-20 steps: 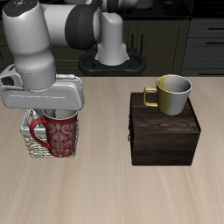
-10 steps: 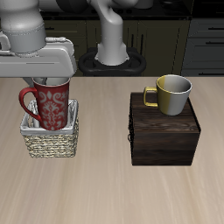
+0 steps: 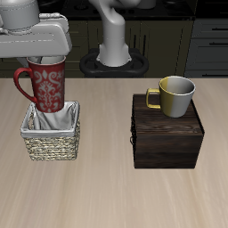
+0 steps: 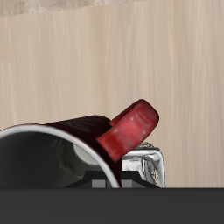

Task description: Place the red mug in the basket

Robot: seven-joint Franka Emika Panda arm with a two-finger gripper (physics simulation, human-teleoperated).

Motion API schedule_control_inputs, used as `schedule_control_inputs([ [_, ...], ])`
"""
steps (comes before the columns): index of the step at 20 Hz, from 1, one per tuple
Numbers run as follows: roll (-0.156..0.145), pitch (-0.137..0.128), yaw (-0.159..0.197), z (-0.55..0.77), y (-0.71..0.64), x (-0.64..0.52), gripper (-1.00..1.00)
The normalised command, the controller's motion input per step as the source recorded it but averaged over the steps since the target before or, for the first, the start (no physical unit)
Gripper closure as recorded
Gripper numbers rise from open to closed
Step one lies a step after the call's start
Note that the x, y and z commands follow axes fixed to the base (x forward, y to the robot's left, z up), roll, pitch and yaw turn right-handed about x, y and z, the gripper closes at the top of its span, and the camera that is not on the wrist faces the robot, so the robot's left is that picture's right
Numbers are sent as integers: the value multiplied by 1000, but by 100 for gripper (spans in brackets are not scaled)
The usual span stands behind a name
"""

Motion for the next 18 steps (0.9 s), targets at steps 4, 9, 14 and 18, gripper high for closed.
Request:
schedule_control_inputs([
  [4,3,-29,10,109,-94,-208,100],
  [9,-2,-23,1,81,-77,-225,100],
  [14,-12,-17,9,25,-125,-296,100],
  [18,7,-24,-7,0,-145,-361,100],
])
